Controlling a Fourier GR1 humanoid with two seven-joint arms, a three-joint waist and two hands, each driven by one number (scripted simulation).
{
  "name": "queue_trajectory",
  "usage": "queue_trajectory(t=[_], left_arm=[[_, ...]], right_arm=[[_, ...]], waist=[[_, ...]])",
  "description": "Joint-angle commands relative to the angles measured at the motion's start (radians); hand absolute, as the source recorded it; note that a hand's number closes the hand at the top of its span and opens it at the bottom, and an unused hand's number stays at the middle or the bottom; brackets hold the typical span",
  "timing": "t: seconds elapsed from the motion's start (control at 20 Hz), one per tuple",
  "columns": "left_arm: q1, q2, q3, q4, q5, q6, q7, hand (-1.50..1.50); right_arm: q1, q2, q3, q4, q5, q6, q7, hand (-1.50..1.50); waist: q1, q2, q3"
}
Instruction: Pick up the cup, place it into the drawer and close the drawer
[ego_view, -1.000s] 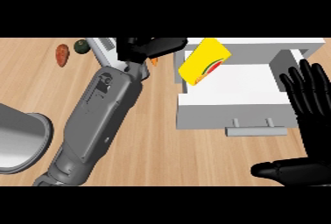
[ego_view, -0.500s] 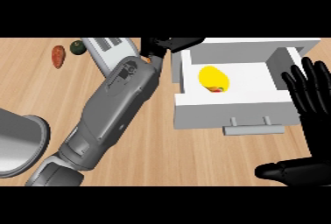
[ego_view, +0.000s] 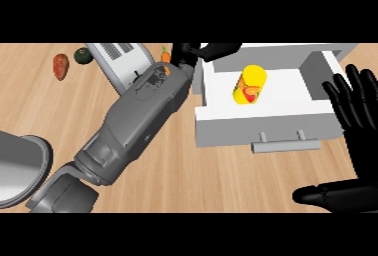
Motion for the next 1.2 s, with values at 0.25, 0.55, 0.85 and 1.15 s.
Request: queue_trajectory(t=[0.25,0.55,0.85,1.15], left_arm=[[-0.044,0.000,-0.190,0.078,0.110,0.061,-0.005,1.50],[-0.027,0.000,-0.277,0.161,0.095,0.061,-0.025,1.50],[-0.077,0.000,-0.328,0.113,0.150,0.124,0.036,-1.50],[-0.038,0.000,-0.301,0.042,0.248,0.092,-0.057,-1.50]], right_arm=[[-0.010,0.019,0.016,0.041,-0.006,0.016,-0.046,-1.50],[-0.034,0.019,0.047,0.023,0.018,0.001,0.000,-1.50],[-0.059,0.029,0.049,-0.005,-0.029,0.000,0.029,-1.50],[-0.033,0.027,0.031,-0.012,-0.093,0.025,0.033,-1.50]], waist=[[-0.038,0.008,0.001],[-0.049,0.014,0.001],[-0.064,0.012,0.000],[-0.040,0.007,0.000]])
